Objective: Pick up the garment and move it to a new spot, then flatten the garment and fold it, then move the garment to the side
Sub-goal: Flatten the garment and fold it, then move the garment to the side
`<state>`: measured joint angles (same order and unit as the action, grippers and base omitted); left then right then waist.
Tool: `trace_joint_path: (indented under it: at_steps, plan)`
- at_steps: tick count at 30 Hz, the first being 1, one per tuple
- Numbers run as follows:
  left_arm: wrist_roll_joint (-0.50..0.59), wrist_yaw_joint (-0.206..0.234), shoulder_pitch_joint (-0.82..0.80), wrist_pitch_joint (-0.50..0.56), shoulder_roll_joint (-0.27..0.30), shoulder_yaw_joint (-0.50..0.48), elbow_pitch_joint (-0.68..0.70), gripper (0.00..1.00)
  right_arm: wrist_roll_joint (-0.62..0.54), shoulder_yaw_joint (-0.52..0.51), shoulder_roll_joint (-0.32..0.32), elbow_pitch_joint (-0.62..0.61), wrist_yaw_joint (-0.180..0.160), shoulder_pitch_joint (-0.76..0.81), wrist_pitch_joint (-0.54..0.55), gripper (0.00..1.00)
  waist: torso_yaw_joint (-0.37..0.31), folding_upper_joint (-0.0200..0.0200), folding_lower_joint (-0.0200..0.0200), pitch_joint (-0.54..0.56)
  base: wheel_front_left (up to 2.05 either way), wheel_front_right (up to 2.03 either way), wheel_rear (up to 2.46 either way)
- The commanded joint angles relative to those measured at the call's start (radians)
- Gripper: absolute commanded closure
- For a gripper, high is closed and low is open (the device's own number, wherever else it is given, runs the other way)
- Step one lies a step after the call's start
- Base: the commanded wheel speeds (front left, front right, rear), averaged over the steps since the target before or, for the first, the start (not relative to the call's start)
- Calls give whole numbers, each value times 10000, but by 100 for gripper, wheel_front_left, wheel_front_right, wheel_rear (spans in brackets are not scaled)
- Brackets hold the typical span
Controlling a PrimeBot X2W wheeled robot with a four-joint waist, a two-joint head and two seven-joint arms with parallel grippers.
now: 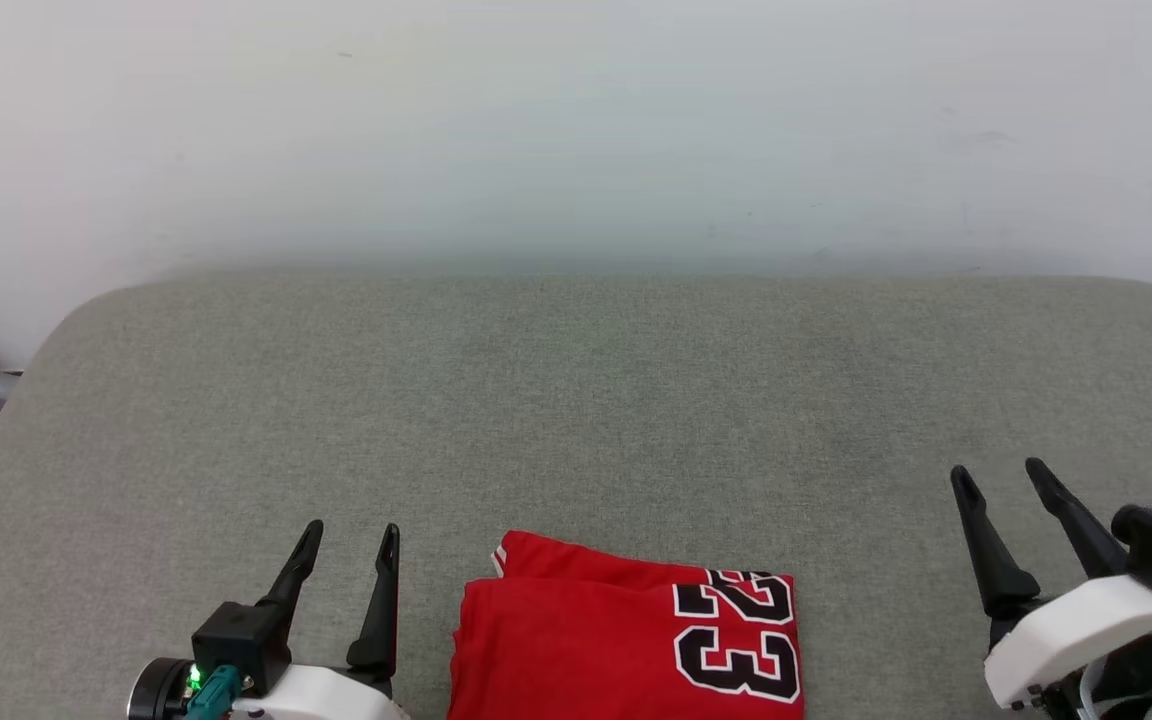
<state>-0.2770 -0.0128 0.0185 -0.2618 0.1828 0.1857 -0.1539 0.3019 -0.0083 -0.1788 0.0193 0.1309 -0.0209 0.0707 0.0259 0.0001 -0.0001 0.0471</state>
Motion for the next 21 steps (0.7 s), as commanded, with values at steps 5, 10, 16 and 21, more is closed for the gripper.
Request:
trace_joint_path:
  at_steps: [5,10,16,21]
  plan:
    - [-22,173,237,-31,113,-126,-57,0,-641,-224,360,-502,-3,892,-799,0,-97,-1,1,276,0,0,0]
    - [45,327,382,-30,200,-176,-15,0,-810,-323,514,-651,-4,1385,-935,0,-129,-1,1,408,0,0,0]
    - [176,567,545,-34,324,-293,186,0,-1012,-383,674,-966,-4,1754,-846,0,-165,-1,1,458,0,0,0]
    - [182,610,564,-35,353,-289,258,0,-1102,-453,786,-1169,-4,1831,-697,0,-114,-1,1,446,0,0,0]
